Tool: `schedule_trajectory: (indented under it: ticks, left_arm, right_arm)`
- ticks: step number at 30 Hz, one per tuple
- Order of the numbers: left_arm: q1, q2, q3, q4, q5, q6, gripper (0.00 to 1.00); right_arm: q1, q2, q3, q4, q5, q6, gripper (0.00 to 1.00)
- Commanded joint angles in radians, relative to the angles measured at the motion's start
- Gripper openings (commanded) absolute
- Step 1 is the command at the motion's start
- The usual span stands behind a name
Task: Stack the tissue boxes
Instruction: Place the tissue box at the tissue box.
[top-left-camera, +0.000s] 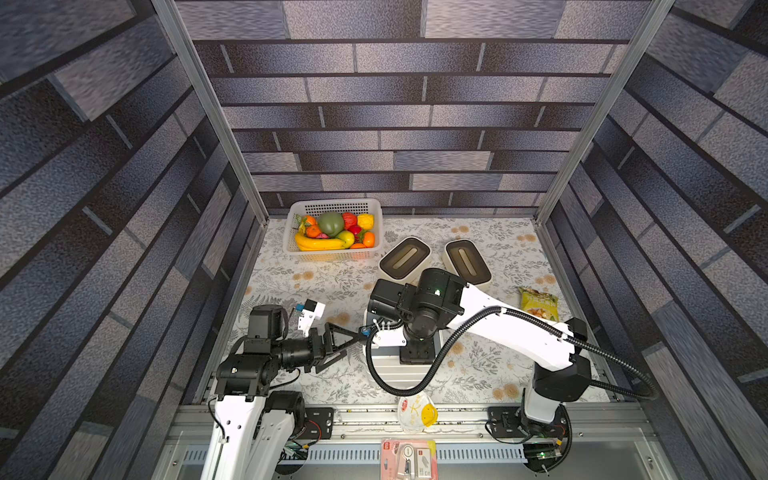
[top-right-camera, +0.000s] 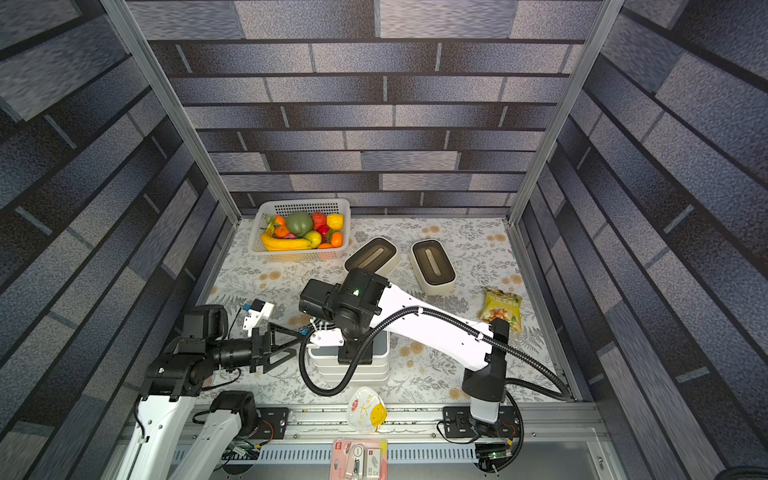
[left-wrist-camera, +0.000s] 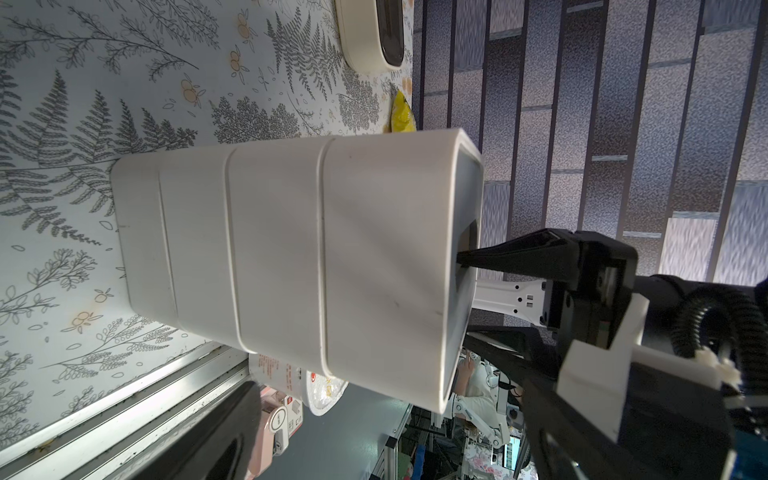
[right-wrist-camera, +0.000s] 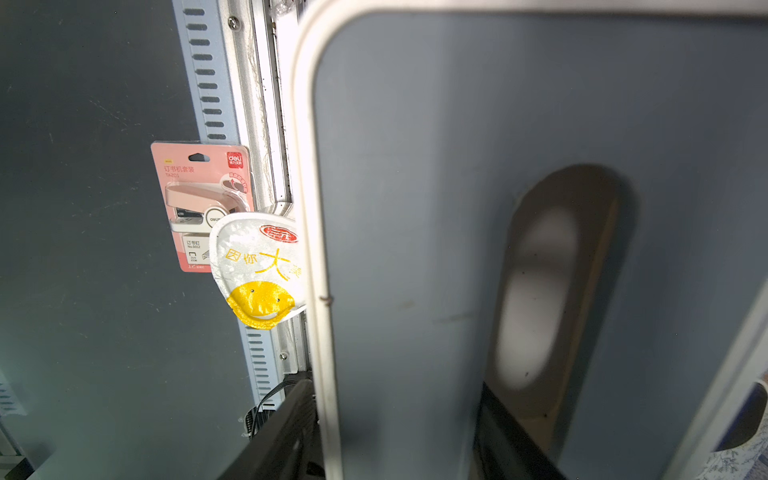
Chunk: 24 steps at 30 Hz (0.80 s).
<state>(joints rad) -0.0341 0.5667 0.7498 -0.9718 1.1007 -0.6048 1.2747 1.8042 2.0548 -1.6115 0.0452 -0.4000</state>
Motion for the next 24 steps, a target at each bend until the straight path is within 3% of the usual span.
schedule_trajectory:
  ticks: [1,13,18,21,24]
  left_arm:
    - [-0.007,0.023,0.045,0.015,0.000,0.051,1.00]
    - [-0.009,0.110,0.145,0.006,-0.015,0.107,1.00]
    - [0.000,0.205,0.273,-0.030,-0.085,0.197,1.00]
    - [0.013,0.266,0.344,-0.003,-0.141,0.219,1.00]
    - [0.020,0.343,0.412,0.045,-0.213,0.215,1.00]
  right_arm:
    - [0.015,-0.030,0.042,-0.047,0.015,0.002,0.62]
    - [0.014,-0.074,0.070,-0.037,0.017,-0.002,0.64]
    - [0.010,-0.162,0.071,0.108,0.070,-0.013,0.69]
    - [-0.059,-0.245,0.063,0.253,0.123,0.046,0.75]
    - [-0.238,-0.365,-0.018,0.423,0.065,0.154,0.80]
